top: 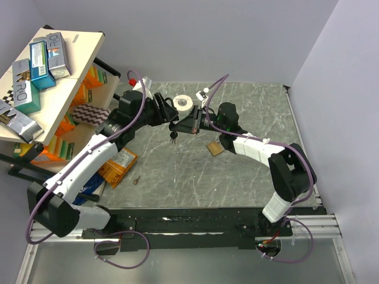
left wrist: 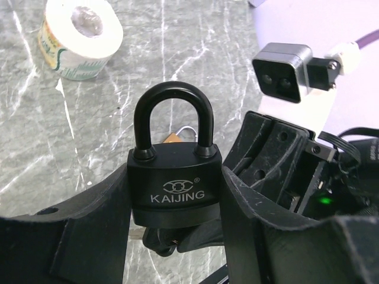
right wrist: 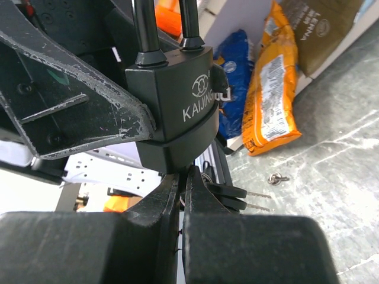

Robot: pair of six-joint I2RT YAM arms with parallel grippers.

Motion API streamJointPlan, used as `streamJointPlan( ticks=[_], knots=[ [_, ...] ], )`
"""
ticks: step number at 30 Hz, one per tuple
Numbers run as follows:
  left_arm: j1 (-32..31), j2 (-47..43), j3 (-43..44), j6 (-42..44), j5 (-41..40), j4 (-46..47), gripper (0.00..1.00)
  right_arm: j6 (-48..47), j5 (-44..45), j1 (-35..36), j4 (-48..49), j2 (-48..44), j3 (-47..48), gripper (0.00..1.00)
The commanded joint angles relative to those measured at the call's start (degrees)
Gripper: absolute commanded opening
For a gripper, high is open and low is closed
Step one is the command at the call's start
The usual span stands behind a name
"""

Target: Unlock with the key

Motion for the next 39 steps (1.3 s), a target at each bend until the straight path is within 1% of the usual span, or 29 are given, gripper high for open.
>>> streamJointPlan(
  ticks=[1,9,11,14,18,21,27,30,31,33,34,36,39],
  knots=[
    [-4.5,-6.2,-1.0,-1.7,26.4,-1.9,0.01,4.3,18.1,-4.2,8.8,-0.9,3.5,0.00],
    [-4.5,-7.9,-1.8,-2.1,30.3,1.2,0.01,4.6,17.3,-4.2,10.3,-0.6,4.2,0.00],
    [-4.5,-8.0,-1.8,-2.1,30.5,1.4,0.01,4.9,17.0,-4.2,11.3,-0.4,4.3,0.00],
    [-4.5,-7.6,-1.8,-2.2,30.0,0.7,0.01,3.7,16.7,-4.2,9.9,-0.4,4.8,0.00],
    [-4.5,-6.0,-0.4,-1.7,27.2,-2.5,0.01,1.3,16.8,-4.2,7.8,-1.3,5.0,0.00],
    [-4.5,-4.6,0.8,-1.7,24.7,-5.1,0.01,1.4,16.7,-4.2,8.7,-1.4,4.0,0.00],
    [-4.4,-2.4,1.9,-2.8,20.4,-6.1,0.02,-0.5,16.1,-3.3,7.2,-3.3,3.3,0.00],
    [-4.3,-1.8,1.9,-3.8,18.9,-5.4,0.08,-1.1,16.3,-2.8,6.5,-4.8,2.4,0.00],
    [-4.3,-1.9,1.9,-3.9,18.4,-5.1,0.14,-1.0,16.4,-2.6,6.6,-5.1,2.1,0.00],
    [-4.0,-1.8,1.8,-4.4,17.8,-4.4,0.18,-0.6,16.4,-2.6,6.8,-5.9,1.4,0.00],
    [-3.9,-1.7,1.9,-4.6,17.6,-4.3,0.24,-0.3,16.5,-2.5,7.1,-6.2,1.0,0.00],
    [-3.6,-1.7,1.7,-4.6,17.6,-4.0,0.26,0.0,16.3,-2.3,7.5,-6.6,0.8,0.00],
    [-3.1,-1.7,1.6,-5.0,17.3,-4.1,0.36,0.6,16.4,-2.2,7.9,-7.1,0.4,0.00]
  ],
)
